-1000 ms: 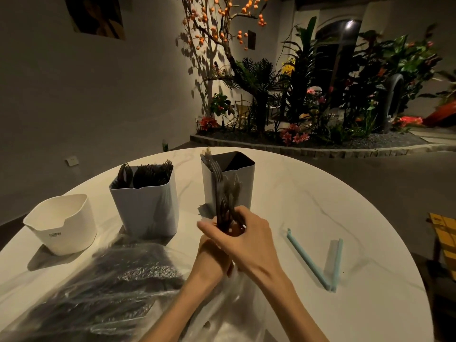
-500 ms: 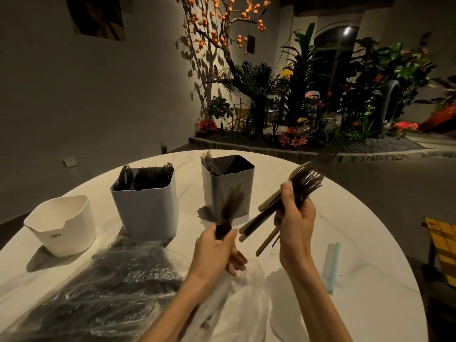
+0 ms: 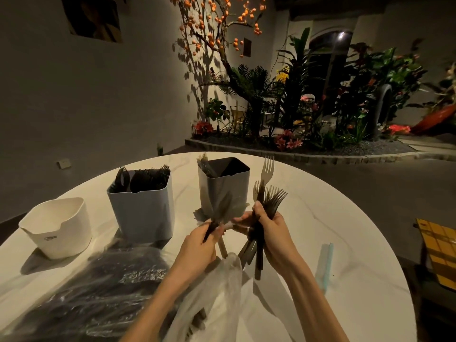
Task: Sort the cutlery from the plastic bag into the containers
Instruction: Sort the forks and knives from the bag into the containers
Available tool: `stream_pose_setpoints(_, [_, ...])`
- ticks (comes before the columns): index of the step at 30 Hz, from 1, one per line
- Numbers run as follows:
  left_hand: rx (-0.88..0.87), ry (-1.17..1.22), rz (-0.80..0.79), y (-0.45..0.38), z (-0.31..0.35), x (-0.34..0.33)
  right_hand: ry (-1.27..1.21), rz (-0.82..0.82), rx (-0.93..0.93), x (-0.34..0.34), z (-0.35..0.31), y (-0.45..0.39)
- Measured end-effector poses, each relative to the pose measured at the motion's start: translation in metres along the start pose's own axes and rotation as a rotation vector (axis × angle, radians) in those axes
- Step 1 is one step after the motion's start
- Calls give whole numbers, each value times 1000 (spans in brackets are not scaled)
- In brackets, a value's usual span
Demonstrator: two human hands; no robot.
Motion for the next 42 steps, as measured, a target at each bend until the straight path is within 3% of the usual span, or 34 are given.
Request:
stream_pose_setpoints(5, [89,355,-46,8,9,0,-6,41,57,4,-2,0])
stream_pose_setpoints(10, [87,375,-264,20,21,-18,86,-93,150,-13,-15,16])
stream_pose_setpoints(14, [56,-101,-309,27,25,-24,192,-63,166,-16,-18,22])
stream_pose_setpoints(18, [-131,-727,-49,28,48,-7,200,-97,198,-16,-19,19])
stream_pose_setpoints(20, [-197,-778,14,29,56,-4,208,-118,201,-18,-19,20])
stream_pose_setpoints(22, [-183,-653,-19,27,52,-5,199,-124,202,-21,-21,20])
stream_pose_setpoints(25, [-126,-235,-129,20,41,-13,132,-9,225,-14,-24,17])
stream_pose_setpoints(27, [-111,-3,-101,17,37,-11,26,111,230,-3,-24,13])
stream_pose_setpoints(30, [-148,205,-25,15,37,-9,-44,150,280,2,-25,13])
stream_pose_setpoints(34, [-177,350,1,13,39,-18,100,66,362,-1,-23,11])
stream_pose_setpoints(42, [39,509,190,5,7,-16,255,-83,287,-12,-1,8])
Point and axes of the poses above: each hand's wrist, its own y-axis away from the middle knuckle, its own x-axis out of the back of the hand, z = x × y, the point moved 6 cm from there along -y, towards the middle knuckle, and after that the axes turned 3 degrees about x, right-handed, at the moved point
